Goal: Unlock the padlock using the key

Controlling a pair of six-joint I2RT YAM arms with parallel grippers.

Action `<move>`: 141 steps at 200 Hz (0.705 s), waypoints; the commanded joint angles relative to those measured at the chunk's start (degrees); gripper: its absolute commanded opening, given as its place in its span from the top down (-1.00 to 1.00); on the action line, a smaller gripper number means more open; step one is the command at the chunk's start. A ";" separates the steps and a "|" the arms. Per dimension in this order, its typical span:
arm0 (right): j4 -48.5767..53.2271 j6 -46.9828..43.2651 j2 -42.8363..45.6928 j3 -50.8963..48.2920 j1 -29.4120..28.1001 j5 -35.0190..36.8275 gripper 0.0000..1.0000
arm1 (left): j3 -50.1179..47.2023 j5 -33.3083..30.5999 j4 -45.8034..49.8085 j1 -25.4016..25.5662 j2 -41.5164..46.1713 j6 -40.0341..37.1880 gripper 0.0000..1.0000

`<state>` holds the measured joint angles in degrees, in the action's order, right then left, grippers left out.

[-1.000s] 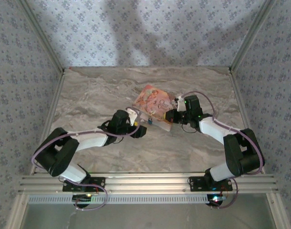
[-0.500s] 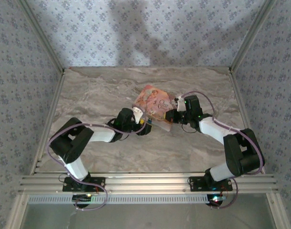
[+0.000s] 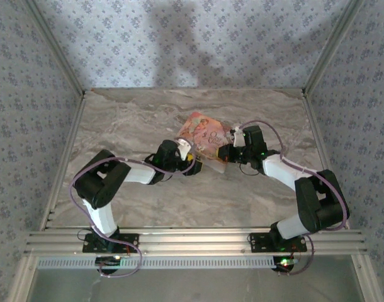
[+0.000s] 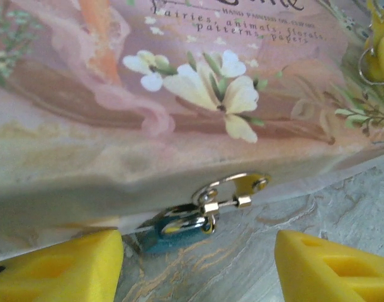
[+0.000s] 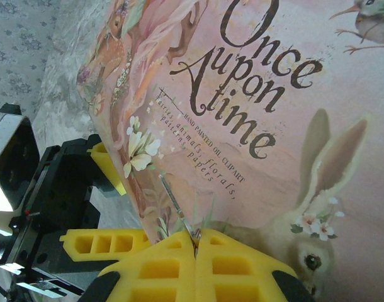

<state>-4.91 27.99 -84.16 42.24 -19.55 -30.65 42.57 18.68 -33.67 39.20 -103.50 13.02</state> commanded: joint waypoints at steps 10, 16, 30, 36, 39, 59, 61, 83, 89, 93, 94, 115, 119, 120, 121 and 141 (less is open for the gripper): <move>4.82 -0.74 -1.09 -1.52 -0.82 2.35 1.00 | 1.81 2.73 -2.54 -0.27 -1.69 -0.49 -0.25; 4.82 -0.75 -1.16 -1.45 -0.80 2.35 1.00 | 1.94 3.06 -2.63 -0.26 -1.94 -0.37 -0.22; 4.82 -0.74 -1.12 -1.43 -0.97 2.44 1.00 | 2.12 3.77 -2.89 -0.25 -2.39 0.07 -0.18; 4.85 -0.79 -1.10 -1.31 -1.00 2.47 1.00 | 2.25 3.91 -2.97 -0.21 -2.57 0.25 -0.16; 4.83 -0.75 -1.14 -1.30 -1.01 2.48 1.00 | 2.25 3.98 -3.06 -0.20 -2.66 0.35 -0.15; 4.84 -0.65 -1.11 -1.34 -1.16 2.57 1.00 | 1.99 4.39 -3.85 -0.11 -3.09 0.93 -0.11; 4.89 -0.65 -1.10 -1.30 -1.12 2.61 1.00 | 1.88 4.43 -3.92 -0.12 -3.15 0.95 -0.10; 4.91 -0.74 -1.12 -1.28 -1.19 2.64 1.00 | 2.04 5.05 -4.23 0.07 -3.62 1.20 -0.05; 4.91 -0.70 -1.14 -1.31 -1.15 2.62 1.00 | 2.06 5.26 -4.26 0.03 -3.70 1.22 -0.03; 4.91 -0.74 -1.14 -1.28 -1.12 2.62 1.00 | 2.19 5.31 -4.22 0.14 -3.85 1.23 -0.02; 4.91 -0.74 -1.12 -1.28 -1.16 2.62 1.00 | 2.22 5.36 -4.21 0.16 -3.87 1.23 -0.02; 4.94 -0.74 -1.10 -1.28 -1.24 2.62 1.00 | 2.65 5.68 -4.20 0.26 -4.10 1.29 0.04; 4.91 -0.74 -1.09 -1.28 -1.26 2.64 1.00 | 2.69 5.75 -4.19 0.31 -4.24 1.31 0.05; 4.91 -0.74 -1.09 -1.33 -1.27 2.68 1.00 | 2.65 5.75 -4.15 0.29 -4.24 1.31 0.06; 4.91 -0.74 -1.14 -1.35 -1.27 2.69 1.00 | 2.67 5.75 -4.18 0.27 -4.25 1.31 0.06; 4.95 -0.76 -1.14 -1.30 -1.28 2.71 1.00 | 2.75 5.76 -4.25 0.44 -4.34 1.49 0.10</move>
<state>-4.91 27.99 -84.05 42.24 -19.94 -29.80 43.51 22.74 -36.10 39.11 -107.18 14.31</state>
